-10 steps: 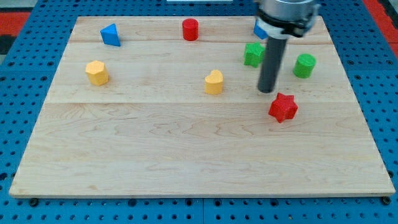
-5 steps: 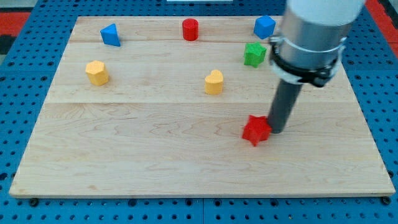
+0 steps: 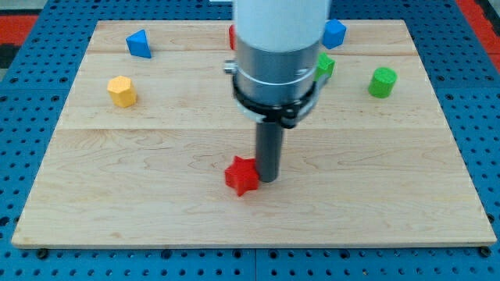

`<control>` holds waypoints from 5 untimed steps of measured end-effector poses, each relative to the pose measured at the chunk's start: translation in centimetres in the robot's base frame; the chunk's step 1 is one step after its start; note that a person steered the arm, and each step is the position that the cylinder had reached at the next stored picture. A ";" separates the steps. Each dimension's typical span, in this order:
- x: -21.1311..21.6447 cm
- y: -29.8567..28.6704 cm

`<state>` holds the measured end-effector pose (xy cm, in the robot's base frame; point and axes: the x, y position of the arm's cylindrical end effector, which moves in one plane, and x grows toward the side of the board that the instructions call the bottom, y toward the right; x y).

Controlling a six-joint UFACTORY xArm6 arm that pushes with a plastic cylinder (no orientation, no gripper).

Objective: Push the red star towards the bottom left side of the board

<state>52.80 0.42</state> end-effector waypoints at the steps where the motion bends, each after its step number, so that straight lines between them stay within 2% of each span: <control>1: 0.2 -4.4; 2: 0.4 -6.9; 4: 1.0 -16.1; 5: 0.8 -17.7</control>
